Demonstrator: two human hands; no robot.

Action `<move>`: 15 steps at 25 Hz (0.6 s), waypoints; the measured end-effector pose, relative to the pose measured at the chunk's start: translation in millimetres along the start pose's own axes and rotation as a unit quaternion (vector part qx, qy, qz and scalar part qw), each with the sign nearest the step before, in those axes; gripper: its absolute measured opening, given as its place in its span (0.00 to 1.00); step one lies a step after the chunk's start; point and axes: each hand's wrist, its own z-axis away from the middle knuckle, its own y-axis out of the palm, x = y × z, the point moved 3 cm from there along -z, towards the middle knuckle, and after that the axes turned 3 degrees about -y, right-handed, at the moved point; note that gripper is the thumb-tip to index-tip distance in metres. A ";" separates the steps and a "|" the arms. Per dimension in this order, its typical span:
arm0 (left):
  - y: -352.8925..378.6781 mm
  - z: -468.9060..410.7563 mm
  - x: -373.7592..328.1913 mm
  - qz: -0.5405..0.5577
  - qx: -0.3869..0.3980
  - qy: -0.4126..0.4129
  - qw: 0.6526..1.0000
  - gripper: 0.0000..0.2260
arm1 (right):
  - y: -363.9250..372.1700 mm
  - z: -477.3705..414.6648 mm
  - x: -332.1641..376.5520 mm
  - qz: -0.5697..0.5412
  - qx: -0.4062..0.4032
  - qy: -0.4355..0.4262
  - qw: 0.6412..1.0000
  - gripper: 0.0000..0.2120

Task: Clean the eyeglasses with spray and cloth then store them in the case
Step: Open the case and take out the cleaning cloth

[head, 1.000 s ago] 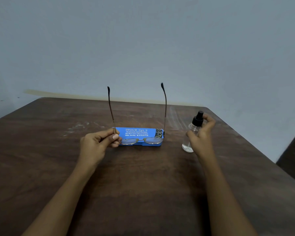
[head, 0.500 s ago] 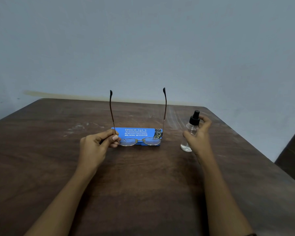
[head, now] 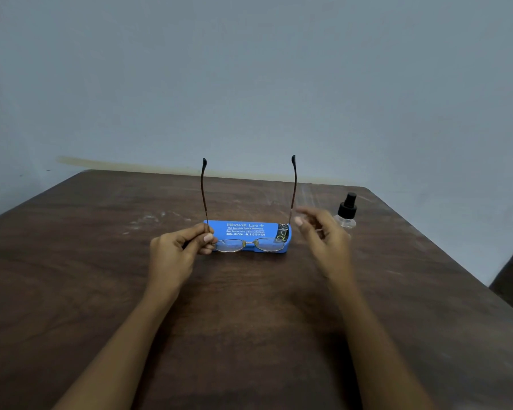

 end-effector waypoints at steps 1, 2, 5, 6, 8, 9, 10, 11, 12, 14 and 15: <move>0.0 0.0 0.0 0.001 -0.001 -0.001 1.000 0.10 | 5.6 0.5 -3.9 -0.021 0.034 0.031 0.999 0.09; -0.2 0.2 -0.1 0.001 -0.002 -0.001 1.000 0.10 | 9.3 1.0 -7.3 -0.034 0.054 0.052 0.997 0.09; -1.3 1.3 0.4 0.003 -0.004 0.001 1.000 0.10 | 13.1 2.7 -11.6 -0.063 0.075 0.055 0.994 0.06; -1.6 1.6 0.9 0.004 -0.005 0.001 1.000 0.10 | 13.3 3.3 -11.7 -0.073 0.074 0.051 0.993 0.06; -2.5 1.6 2.7 0.009 -0.004 0.000 1.000 0.09 | 13.4 4.5 -11.4 -0.084 0.070 0.046 0.993 0.05; -3.0 1.9 3.5 0.010 -0.005 0.000 1.000 0.09 | 13.5 5.4 -11.5 -0.088 0.069 0.045 0.993 0.05; -4.0 2.0 4.0 0.007 -0.007 0.002 1.000 0.10 | 13.7 6.4 -11.6 -0.096 0.070 0.047 0.992 0.06; -5.0 2.1 4.3 -0.001 -0.010 0.008 1.000 0.10 | 13.9 7.5 -11.9 -0.108 0.070 0.052 0.990 0.07; -5.9 2.4 4.3 -0.019 -0.011 0.019 1.000 0.09 | 14.2 8.7 -12.3 -0.122 0.070 0.060 0.988 0.09; -7.7 3.3 4.1 -0.058 -0.014 0.041 0.997 0.08 | 15.0 11.1 -13.7 -0.140 0.071 0.074 0.985 0.11; -8.4 4.0 3.6 -0.064 -0.013 0.041 0.997 0.07 | 15.2 12.3 -14.1 -0.145 0.072 0.080 0.983 0.11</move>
